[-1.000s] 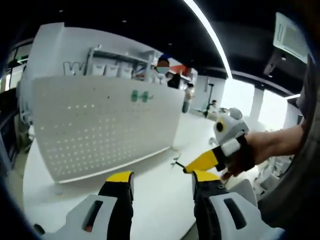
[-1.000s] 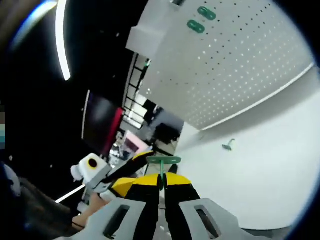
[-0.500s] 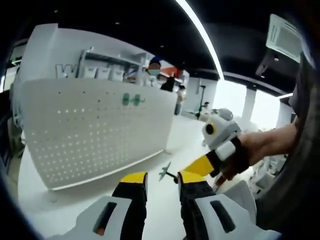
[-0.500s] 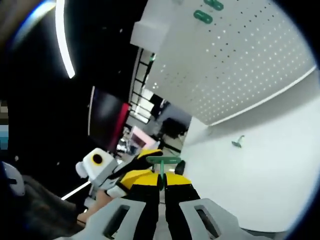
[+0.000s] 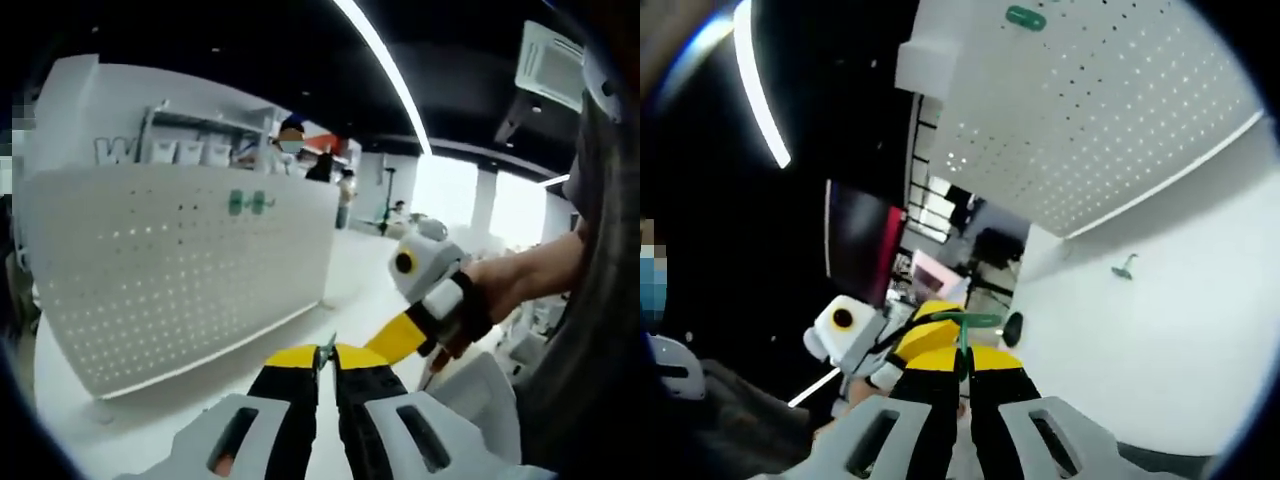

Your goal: Insert the hook assembly into the mounting plate slot until the hook locks in place.

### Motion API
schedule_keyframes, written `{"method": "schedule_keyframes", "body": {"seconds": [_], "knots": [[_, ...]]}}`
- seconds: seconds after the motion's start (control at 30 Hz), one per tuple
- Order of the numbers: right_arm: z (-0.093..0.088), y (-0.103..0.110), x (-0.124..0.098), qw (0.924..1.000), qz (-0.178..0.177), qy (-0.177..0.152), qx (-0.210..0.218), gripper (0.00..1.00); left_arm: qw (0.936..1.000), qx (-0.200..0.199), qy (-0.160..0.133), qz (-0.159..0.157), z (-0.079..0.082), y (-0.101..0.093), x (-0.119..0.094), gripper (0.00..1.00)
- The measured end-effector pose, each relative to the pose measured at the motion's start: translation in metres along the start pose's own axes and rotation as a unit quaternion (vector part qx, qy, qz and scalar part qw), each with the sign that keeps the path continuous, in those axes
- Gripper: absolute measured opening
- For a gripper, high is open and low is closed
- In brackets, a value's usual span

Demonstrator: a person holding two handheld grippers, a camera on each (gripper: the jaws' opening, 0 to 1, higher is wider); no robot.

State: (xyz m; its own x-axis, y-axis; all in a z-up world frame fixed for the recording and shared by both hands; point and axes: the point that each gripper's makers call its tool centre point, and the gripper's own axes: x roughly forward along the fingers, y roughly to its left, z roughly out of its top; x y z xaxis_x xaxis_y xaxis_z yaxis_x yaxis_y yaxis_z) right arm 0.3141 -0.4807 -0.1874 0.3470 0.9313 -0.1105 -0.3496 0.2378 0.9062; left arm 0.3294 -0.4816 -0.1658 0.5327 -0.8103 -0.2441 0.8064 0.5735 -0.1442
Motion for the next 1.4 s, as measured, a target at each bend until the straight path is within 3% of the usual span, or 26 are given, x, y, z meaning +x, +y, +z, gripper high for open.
{"method": "schedule_keyframes", "body": {"seconds": [0.23,0.4,0.7,0.87,0.97,1.03,1.2,1.33,1.4], "knots": [[0.002,0.001,-0.003,0.9994,0.022,0.005,0.027,0.01,0.9995,0.027,0.004,-0.012,0.002,-0.002,0.003,0.04],[0.002,0.003,-0.003,0.9998,0.015,0.011,-0.004,0.01,0.9989,0.043,0.013,-0.012,0.002,-0.002,0.004,0.03],[0.011,0.006,-0.002,0.9986,0.003,0.002,-0.054,0.01,0.9997,0.019,0.012,0.000,0.005,0.006,0.003,0.03],[0.016,0.006,-0.003,0.9928,-0.025,-0.001,-0.117,0.02,0.9994,-0.008,0.021,0.028,0.002,0.016,0.000,0.03],[0.019,0.003,-0.006,0.9787,-0.059,0.010,-0.196,0.04,0.9977,-0.040,0.028,0.048,0.000,0.025,-0.003,0.03],[0.021,0.001,-0.008,0.9624,-0.091,0.017,-0.255,0.05,0.9963,-0.052,0.034,0.059,-0.002,0.030,-0.005,0.03],[0.023,-0.006,-0.013,0.9365,-0.140,0.029,-0.320,0.07,0.9924,-0.086,0.040,0.079,-0.006,0.040,-0.008,0.03],[0.016,-0.014,-0.017,0.8938,-0.179,0.059,-0.407,0.08,0.9881,-0.123,0.047,0.080,-0.010,0.040,-0.008,0.03],[0.013,-0.014,-0.017,0.8809,-0.188,0.061,-0.430,0.09,0.9859,-0.136,0.054,0.081,-0.014,0.039,-0.007,0.03]]}}
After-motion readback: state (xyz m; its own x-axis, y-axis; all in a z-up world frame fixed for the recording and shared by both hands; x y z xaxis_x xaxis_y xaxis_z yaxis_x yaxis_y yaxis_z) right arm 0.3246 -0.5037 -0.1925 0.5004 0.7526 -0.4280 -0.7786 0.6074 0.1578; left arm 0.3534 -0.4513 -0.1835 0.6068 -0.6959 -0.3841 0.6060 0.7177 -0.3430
